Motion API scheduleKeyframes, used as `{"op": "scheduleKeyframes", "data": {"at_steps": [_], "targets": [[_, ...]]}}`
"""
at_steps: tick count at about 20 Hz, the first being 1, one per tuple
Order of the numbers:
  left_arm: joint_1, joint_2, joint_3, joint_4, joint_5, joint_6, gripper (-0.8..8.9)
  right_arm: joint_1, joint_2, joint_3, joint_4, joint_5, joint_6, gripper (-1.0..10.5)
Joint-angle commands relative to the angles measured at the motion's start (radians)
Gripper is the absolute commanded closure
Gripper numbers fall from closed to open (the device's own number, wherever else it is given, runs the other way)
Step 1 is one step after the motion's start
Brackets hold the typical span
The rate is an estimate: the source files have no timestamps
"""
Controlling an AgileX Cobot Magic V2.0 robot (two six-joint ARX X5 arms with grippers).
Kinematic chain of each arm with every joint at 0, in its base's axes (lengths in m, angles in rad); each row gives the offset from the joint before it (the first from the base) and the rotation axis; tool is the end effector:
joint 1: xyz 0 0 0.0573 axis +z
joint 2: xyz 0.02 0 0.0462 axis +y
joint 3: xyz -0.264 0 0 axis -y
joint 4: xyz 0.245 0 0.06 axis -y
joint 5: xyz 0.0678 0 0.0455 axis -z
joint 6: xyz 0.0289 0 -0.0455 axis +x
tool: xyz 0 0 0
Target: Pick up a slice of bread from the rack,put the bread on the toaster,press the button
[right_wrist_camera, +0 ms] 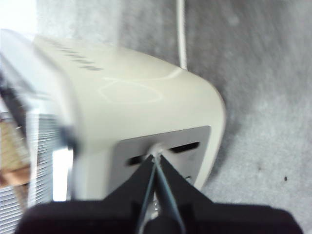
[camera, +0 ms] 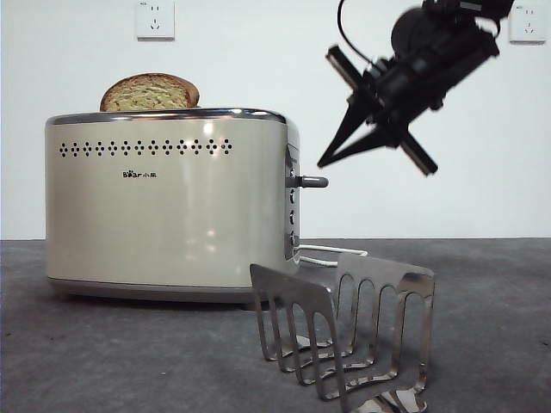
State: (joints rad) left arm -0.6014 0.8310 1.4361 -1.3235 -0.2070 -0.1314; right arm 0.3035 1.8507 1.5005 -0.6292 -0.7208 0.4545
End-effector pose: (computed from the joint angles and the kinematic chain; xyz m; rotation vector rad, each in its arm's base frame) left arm 0.0708 -0.0413 0.4240 0.1594 0.6863 -0.3319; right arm 0.3699 0.1358 0.2552 0.5912 1.2029 0.7002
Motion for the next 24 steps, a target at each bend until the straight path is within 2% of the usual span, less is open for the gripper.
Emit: {"op": "scheduleKeyframes", "data": {"at_steps": [1,4,7,10,14,19,21,24], "targets": [[-0.002,-0.002,-0.005,0.004,-0.003,0.005,8.19,0.006,-0.049,0.010,-0.021,0.020,-0.046,9.5],[-0.002,-0.002,-0.005,0.004,-0.003,0.005,8.19,0.006,-0.159,0.010,-0.068,0.067,-0.085,9.5],[-0.002,0.003,-0.005,0.004,-0.003,0.005,8.18,0.010,-0.316,0.010,-0.154,0.187,-0.146,9.5],[-0.002,0.017,-0.004,0.004,-0.003,0.005,8.18,0.011,-0.502,0.010,-0.236,0.379,-0.198,9.5],[-0.002,0.052,-0.004,0.004,-0.003,0.005,8.18,0.010,-0.711,0.010,-0.338,0.651,-0.231,9.5],[-0.002,0.152,-0.004,0.004,-0.003,0.005,8.18,0.010,-0.830,0.010,-0.536,1.071,-0.231,9.5],[-0.002,0.204,-0.004,0.004,-0.003,0.005,8.18,0.010,-0.834,0.010,-0.640,1.178,-0.231,9.5],[-0.002,0.268,-0.004,0.009,0.001,0.005,8.18,0.010,-0.819,0.009,-0.749,1.238,-0.231,9.5]]}}
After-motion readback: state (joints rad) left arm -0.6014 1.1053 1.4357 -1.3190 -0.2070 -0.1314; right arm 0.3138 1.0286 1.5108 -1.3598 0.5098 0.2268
